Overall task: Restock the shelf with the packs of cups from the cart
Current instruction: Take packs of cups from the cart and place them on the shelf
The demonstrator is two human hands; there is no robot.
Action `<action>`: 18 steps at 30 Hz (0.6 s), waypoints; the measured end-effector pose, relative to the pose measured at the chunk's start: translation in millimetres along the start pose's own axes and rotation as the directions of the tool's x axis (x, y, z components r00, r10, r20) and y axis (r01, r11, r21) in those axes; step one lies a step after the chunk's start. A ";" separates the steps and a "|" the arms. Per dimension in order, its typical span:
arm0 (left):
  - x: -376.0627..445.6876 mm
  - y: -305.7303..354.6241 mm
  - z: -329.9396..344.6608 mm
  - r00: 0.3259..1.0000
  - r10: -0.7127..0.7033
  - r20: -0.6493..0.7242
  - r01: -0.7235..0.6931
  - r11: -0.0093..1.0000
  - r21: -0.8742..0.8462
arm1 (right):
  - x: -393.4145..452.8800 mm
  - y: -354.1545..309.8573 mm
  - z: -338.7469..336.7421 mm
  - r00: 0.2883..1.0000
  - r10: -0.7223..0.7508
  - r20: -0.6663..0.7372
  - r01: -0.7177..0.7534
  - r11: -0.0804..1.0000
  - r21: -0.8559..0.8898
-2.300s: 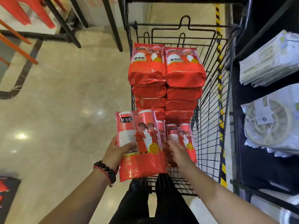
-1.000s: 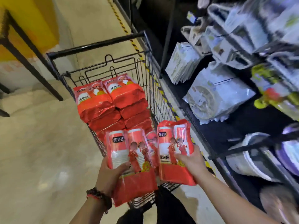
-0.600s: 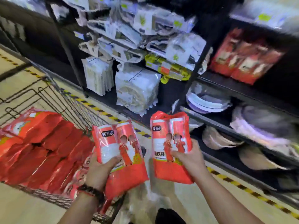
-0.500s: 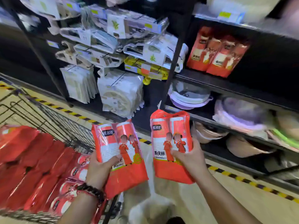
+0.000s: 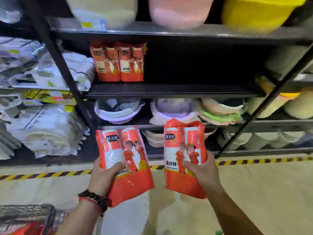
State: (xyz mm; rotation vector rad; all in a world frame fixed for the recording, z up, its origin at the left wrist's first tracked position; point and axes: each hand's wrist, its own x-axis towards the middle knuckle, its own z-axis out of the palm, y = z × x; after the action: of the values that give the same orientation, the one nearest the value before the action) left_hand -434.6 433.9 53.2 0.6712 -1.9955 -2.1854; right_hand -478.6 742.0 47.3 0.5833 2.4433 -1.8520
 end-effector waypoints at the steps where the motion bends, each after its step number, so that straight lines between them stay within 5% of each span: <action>1: 3.9 2.1 17.0 1.000 -0.001 0.019 0.001 1.000 0.003 | 9.2 0.7 -12.9 0.999 0.014 -0.030 -0.014 1.000 0.016; 8: 42.4 21.7 98.7 0.992 0.018 0.123 -0.022 0.999 0.029 | 72.1 -9.1 -61.8 0.988 0.013 -0.157 -0.004 0.998 0.059; 18: 157.9 53.2 150.8 0.989 0.031 0.148 -0.025 0.999 -0.043 | 176.9 -63.1 -37.5 0.987 -0.048 -0.155 0.061 0.995 0.082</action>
State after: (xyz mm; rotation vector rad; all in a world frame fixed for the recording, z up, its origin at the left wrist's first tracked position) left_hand -646.1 507.8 71.7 0.4859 -2.0082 -2.3161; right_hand -654.7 812.4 74.7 0.6946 2.5064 -2.0142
